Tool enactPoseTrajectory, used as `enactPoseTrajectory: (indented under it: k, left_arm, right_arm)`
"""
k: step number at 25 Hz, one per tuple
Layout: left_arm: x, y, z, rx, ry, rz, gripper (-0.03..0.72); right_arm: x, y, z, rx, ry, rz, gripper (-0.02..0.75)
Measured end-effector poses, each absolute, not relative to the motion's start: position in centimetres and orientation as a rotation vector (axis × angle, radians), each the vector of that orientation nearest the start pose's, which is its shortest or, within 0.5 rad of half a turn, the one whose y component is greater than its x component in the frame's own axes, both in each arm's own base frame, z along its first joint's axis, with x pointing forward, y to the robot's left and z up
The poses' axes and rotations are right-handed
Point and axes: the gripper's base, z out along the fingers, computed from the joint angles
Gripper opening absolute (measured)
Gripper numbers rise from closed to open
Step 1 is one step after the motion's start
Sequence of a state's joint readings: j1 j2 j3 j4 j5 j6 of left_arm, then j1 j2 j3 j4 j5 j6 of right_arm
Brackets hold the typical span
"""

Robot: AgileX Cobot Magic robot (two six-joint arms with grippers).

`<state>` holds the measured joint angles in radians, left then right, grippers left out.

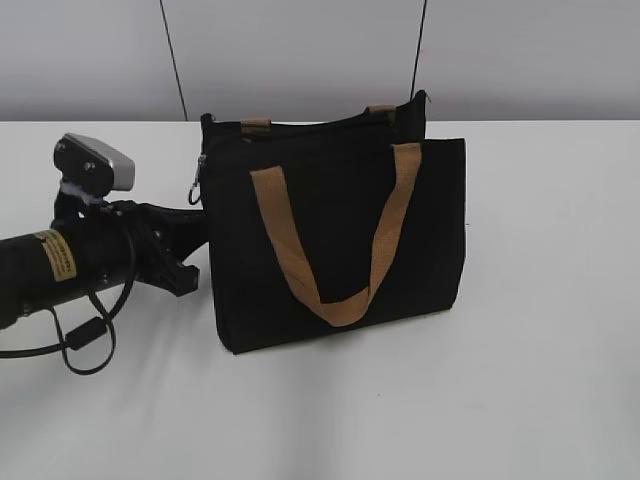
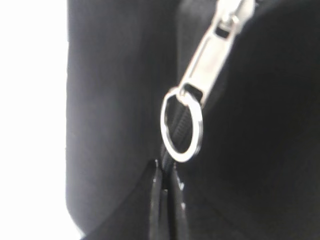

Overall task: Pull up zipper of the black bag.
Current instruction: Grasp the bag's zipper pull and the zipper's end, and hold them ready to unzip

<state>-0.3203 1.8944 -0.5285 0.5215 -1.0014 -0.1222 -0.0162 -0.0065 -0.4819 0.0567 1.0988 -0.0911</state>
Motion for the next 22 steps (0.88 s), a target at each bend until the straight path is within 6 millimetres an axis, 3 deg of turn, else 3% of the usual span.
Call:
enactPoseTrajectory:
  k: [12,22]
  left_arm:
    - [25.6,-11.5,18.9,0.763,1.721,-0.327,-0.006]
    - [24.8,-11.1,21.1,0.752,1.668,-0.296,-0.006]
  right_arm:
    - [-0.5,0.5,26.9,-0.082,2.091,0.003,0.389]
    - [-0.5,0.5,26.9,-0.082,2.091,0.004,0.389]
